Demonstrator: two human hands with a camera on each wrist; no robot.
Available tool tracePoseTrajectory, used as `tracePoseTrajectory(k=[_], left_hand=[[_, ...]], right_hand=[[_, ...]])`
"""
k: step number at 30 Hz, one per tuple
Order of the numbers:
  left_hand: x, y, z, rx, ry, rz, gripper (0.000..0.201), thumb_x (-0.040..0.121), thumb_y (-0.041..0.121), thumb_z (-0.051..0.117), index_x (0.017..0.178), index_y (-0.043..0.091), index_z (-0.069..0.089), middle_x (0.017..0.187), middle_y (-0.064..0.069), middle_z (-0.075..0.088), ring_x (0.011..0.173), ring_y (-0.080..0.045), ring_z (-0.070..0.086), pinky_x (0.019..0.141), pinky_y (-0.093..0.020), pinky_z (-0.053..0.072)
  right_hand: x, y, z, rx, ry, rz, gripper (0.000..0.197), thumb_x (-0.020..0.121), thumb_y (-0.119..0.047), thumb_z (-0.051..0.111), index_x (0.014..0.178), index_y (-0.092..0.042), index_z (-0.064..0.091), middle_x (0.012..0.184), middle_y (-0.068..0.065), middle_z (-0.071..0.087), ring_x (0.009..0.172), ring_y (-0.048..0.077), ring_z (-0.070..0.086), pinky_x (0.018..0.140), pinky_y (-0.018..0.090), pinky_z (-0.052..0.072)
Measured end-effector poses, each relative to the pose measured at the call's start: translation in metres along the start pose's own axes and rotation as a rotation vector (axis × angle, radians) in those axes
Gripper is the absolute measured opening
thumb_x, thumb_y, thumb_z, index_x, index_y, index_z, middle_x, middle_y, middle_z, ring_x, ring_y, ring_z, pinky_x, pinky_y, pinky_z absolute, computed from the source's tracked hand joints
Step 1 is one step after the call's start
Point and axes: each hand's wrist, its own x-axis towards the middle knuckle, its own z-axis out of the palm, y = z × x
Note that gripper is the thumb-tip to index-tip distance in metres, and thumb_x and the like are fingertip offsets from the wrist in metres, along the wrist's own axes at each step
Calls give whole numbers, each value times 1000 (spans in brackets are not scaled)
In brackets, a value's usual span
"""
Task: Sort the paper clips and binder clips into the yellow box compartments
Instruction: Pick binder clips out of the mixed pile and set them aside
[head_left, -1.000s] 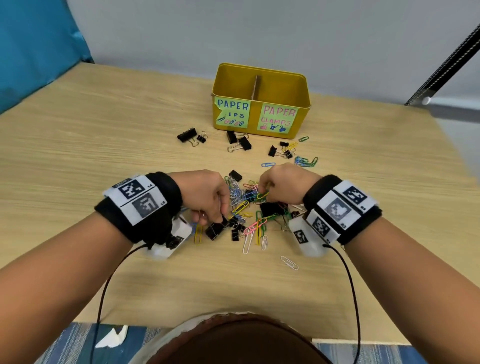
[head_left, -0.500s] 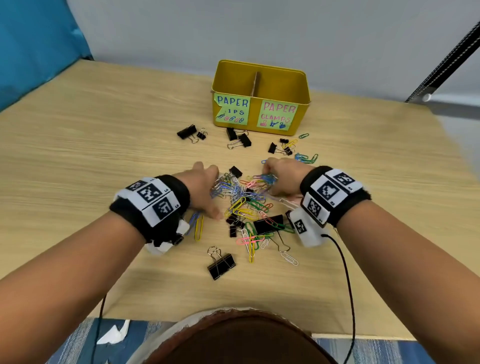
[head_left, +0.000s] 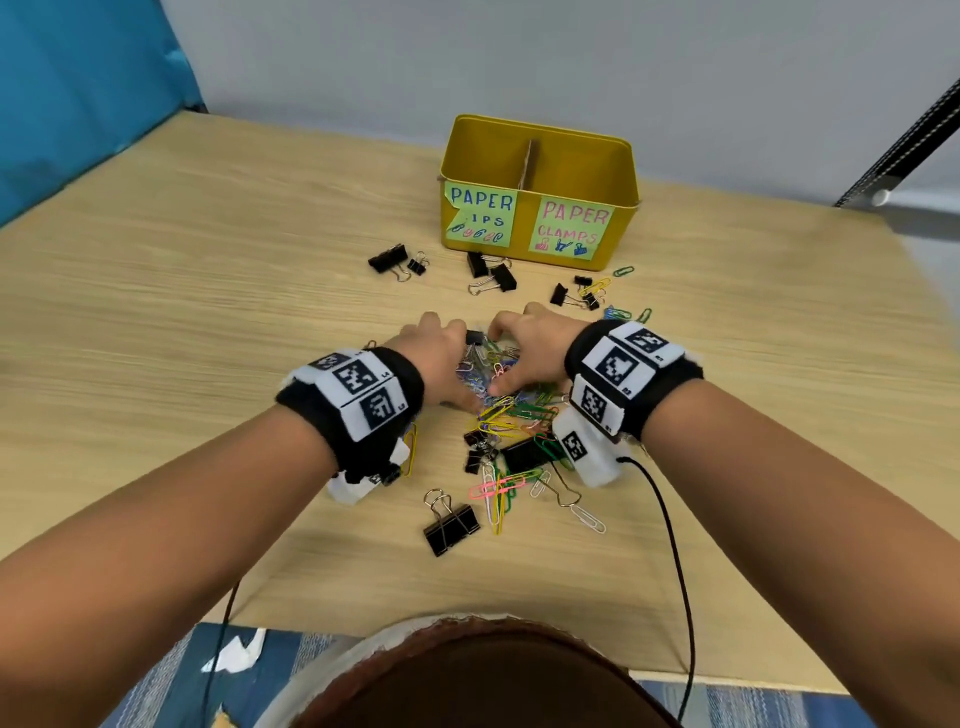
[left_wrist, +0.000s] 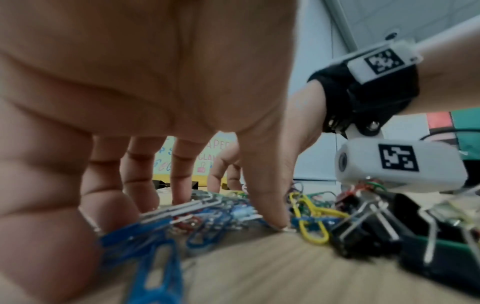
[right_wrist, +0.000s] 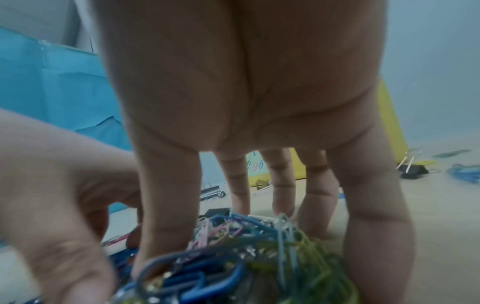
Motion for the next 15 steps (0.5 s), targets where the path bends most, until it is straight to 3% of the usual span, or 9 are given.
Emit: tracePoseTrajectory(k=[4,7,9,10,11,14,15], left_hand=[[9,9,-2,-26,24,2,54,83,26,66,126,3,45,129,-19,46,114,-34,53,91,-37,46],[12,9,-3,-64,46,9,39,87,13,59,123,0,51,125,-18,55,113,-32,56,86,-33,48],[14,2,-7,-195,20,-18,31,87,6,57,118,1,57,113,-16,60,97,-31,66,68,-28,53],[16,-3,-10,-286,1,-34,27,87,2,57,114,1,60,104,-14,61,81,-29,69,58,-25,55],[17,-9,-12,-367,-15,-45,24,86,-1,58,109,2,63,96,-13,61,67,-25,67,56,-24,56],[21,-24,-24,-521,-23,-40,12,82,-5,61,83,6,66,72,-11,62,54,-19,62,73,-37,59],[21,-27,-29,-556,-19,-23,17,82,-6,61,75,9,64,68,-10,61,49,-16,64,70,-32,60]], right_hand=[[4,0,1,47,34,-33,50,82,-31,68,121,-6,50,118,13,56,84,21,50,55,27,46],[8,9,2,327,23,19,35,84,-19,67,114,-7,54,102,6,50,69,26,58,54,31,52],[9,18,2,530,18,48,16,83,-12,67,94,-12,56,89,0,46,61,22,58,50,28,55],[9,24,0,637,10,57,14,84,-8,66,84,-15,55,87,1,47,61,21,58,48,25,55],[9,30,-2,735,-4,57,17,84,-4,64,79,-17,55,88,4,51,63,20,58,48,22,56],[2,45,-14,907,-14,8,23,86,8,56,78,-14,59,83,7,61,66,17,61,50,17,56],[0,49,-18,955,-3,-9,26,86,11,54,79,-13,59,81,7,61,64,15,62,50,16,56]])
